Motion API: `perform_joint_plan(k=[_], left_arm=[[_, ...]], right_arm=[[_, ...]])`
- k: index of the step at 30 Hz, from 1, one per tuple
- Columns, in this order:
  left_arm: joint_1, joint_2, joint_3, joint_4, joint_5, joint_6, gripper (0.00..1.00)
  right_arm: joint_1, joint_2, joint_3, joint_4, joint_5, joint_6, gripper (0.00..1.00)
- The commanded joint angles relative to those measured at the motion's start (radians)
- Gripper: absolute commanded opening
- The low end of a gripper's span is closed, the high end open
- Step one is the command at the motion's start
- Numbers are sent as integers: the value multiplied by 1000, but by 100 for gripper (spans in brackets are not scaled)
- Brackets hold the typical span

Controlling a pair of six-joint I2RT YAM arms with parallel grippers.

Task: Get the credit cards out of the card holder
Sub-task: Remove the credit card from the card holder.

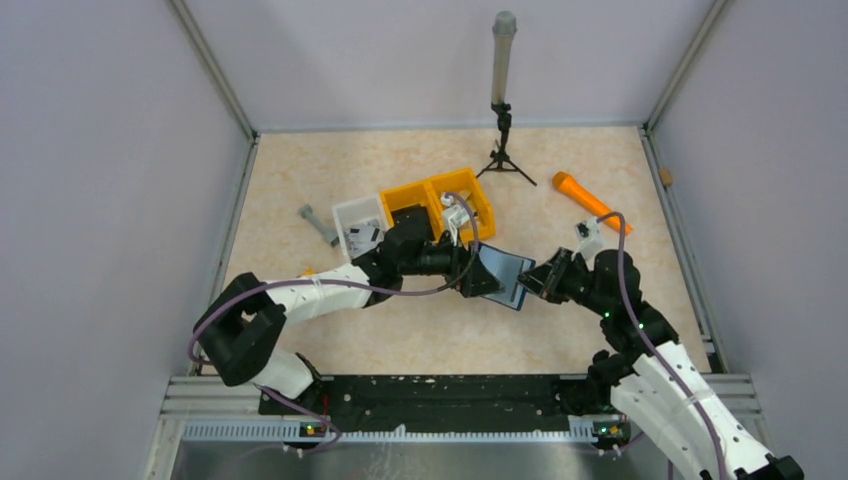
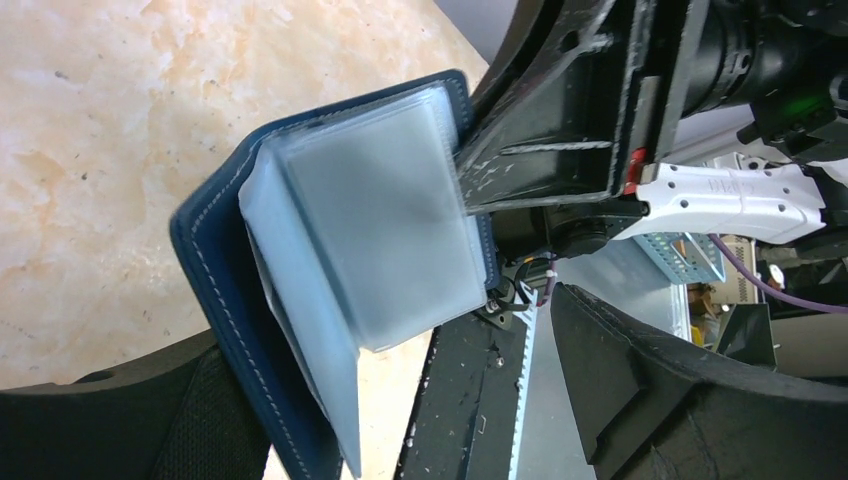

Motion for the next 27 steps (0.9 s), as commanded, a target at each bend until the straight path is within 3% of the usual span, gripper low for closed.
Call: perform_joint_plan(k=[1, 19, 27], left_arm=[[-2, 29, 51, 91, 55, 4, 98], [-8, 55, -6, 185, 35, -52, 98], [-75, 78, 91, -90, -159, 106, 98]], right_arm=[[10, 27, 66, 4, 18, -28, 0], [11, 291, 215, -84, 3, -179, 0], [51, 379, 292, -109, 11, -154, 0]])
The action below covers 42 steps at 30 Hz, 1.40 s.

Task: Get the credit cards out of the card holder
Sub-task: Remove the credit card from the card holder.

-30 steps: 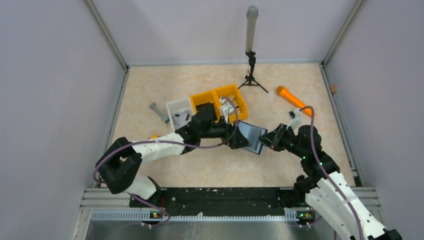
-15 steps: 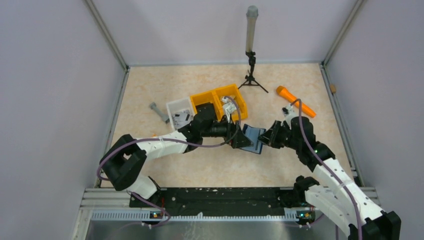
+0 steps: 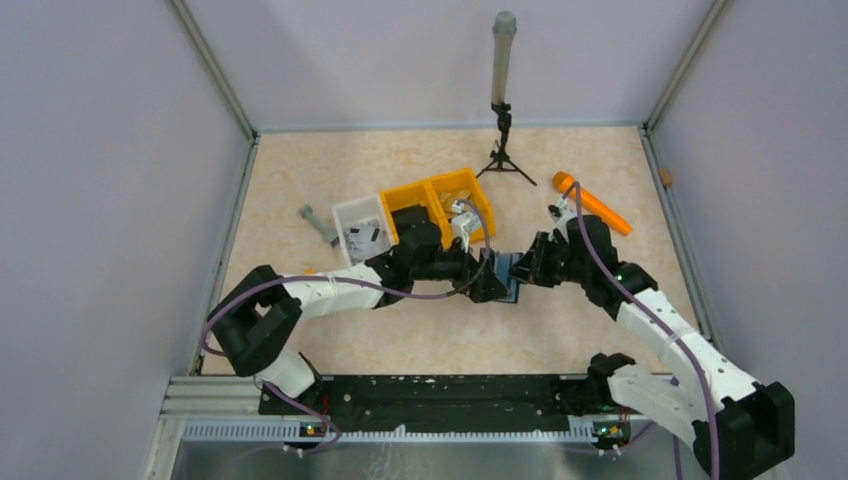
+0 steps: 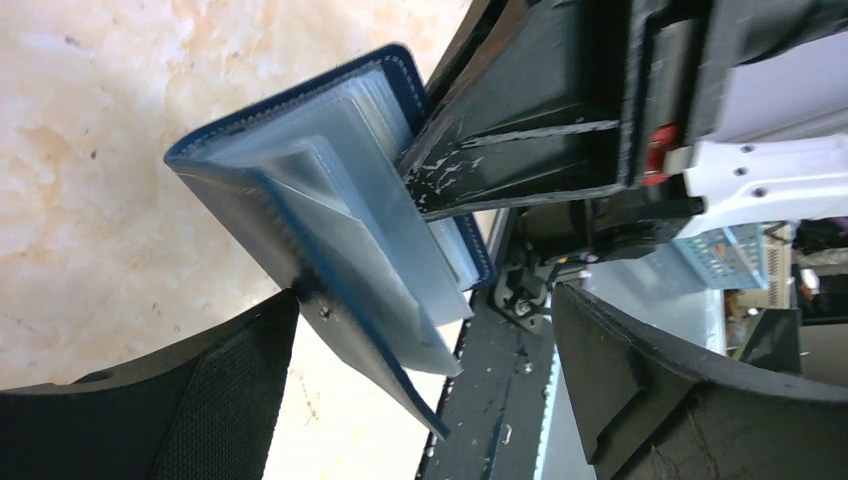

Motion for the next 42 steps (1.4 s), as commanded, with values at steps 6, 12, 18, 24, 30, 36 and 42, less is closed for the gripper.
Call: perform_joint_plan(k=[6, 12, 18, 24, 30, 36, 42], left_arm=[[-71, 17, 154, -305, -249, 157, 96], [-70, -5, 145, -330, -282, 162, 77], [-30, -38, 94, -296, -249, 101, 52], [41, -100, 15, -236, -182, 47, 38], [141, -176, -117, -100, -55, -37, 21], [198, -273, -196, -65, 4, -70, 0], [226, -388, -260, -26, -22, -163, 0]], right_arm=[[41, 32, 97, 29, -16, 29, 0], [46, 26, 90, 31, -22, 34, 0], [47, -6, 78, 39, -24, 39, 0], [48, -51, 44, 69, -39, 50, 0], [46, -133, -55, 193, -96, 103, 0], [45, -146, -176, 421, -163, 206, 7], [45, -127, -361, 814, -217, 397, 43]])
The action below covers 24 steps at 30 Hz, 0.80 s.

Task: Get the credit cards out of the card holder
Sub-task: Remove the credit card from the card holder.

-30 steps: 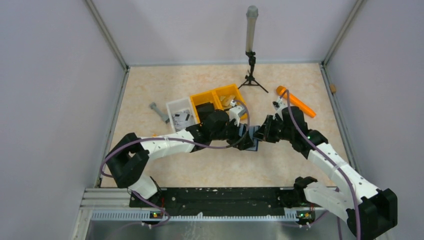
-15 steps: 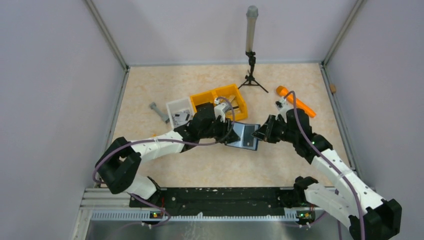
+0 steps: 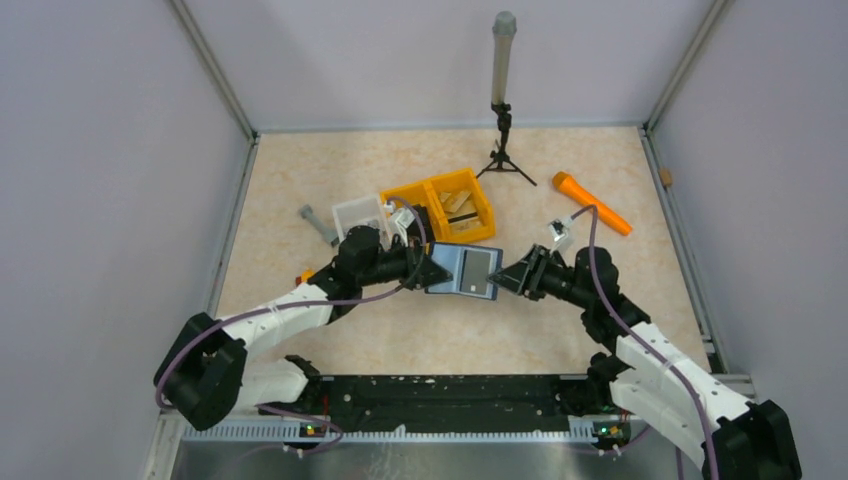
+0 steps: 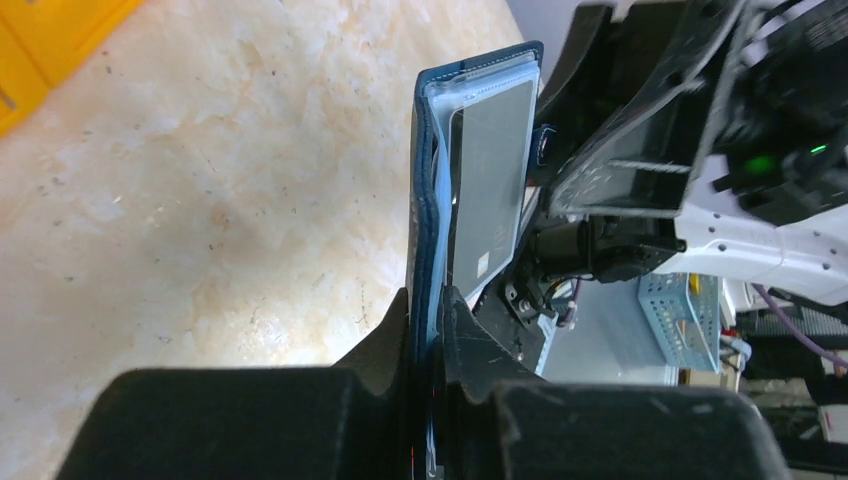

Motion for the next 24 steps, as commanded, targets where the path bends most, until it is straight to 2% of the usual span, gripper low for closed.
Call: perform_joint_plan(k=[1, 11, 14, 16, 21, 24], left_arm=[[19, -98, -36, 105, -28, -85, 0], [19, -95, -54, 189, 9, -160, 0], [20, -83, -53, 207, 25, -174, 0], [19, -79, -51, 214, 34, -182, 0], [19, -69, -47, 230, 56, -194, 0], [20, -60, -53, 253, 60, -198, 0]], right_arm=[[3, 10, -118, 398, -59, 178, 44], [3, -6, -156, 509, -56, 205, 48], [3, -39, -169, 525, -34, 204, 55], [3, -53, -172, 520, -21, 198, 55], [3, -43, -170, 523, -23, 195, 33], [3, -31, -168, 527, -25, 196, 28]])
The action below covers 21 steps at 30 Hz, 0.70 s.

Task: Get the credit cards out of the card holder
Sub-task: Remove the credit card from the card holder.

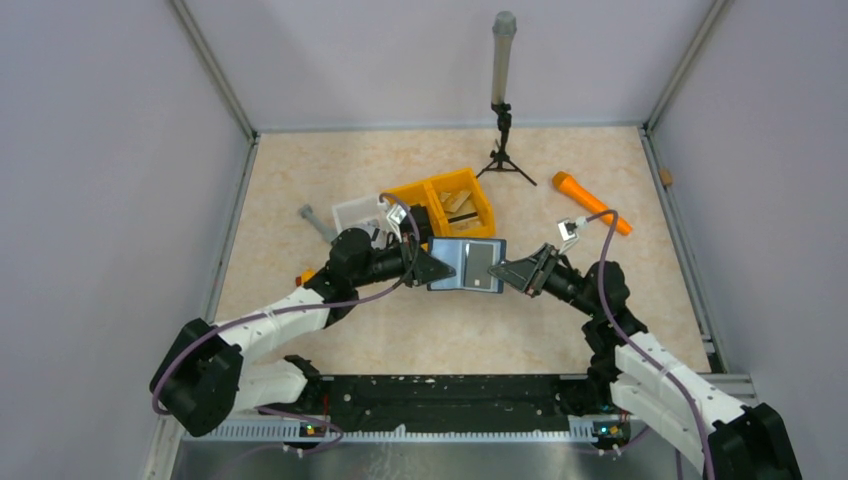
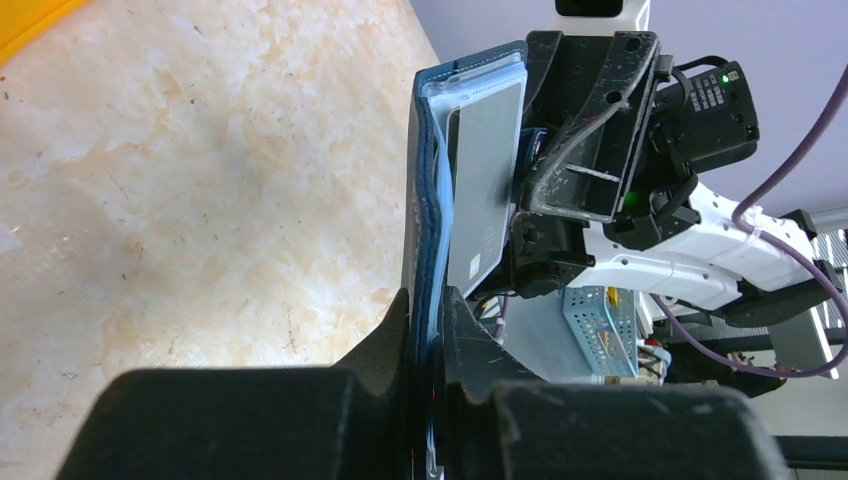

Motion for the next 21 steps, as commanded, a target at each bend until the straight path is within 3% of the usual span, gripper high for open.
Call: perform_joint_plan(k=[1, 6, 9, 12, 14, 16, 19, 21], left_arm=[[1, 12, -2, 115, 33, -22, 0], [2, 21, -8, 151, 43, -38, 0], [3, 28, -11, 153, 40, -36, 0], [10, 32, -17, 168, 52, -42, 1], [19, 27, -16, 155, 55, -31, 11], [29, 12, -11, 98, 45, 4, 30], [39, -26, 24, -95, -36, 110, 52], [39, -40, 57, -260, -100, 185, 61]], right_arm=[[3, 11, -3, 69, 7, -7, 27], [3, 7, 2, 56, 12, -11, 15], [3, -3, -5, 62, 15, -5, 14], [3, -22, -5, 41, 24, -4, 1], [4, -38, 0, 14, 31, -12, 0], [4, -55, 8, -26, 34, -21, 0], [4, -76, 31, -112, 41, -50, 0], [4, -81, 42, -151, 46, -71, 0]])
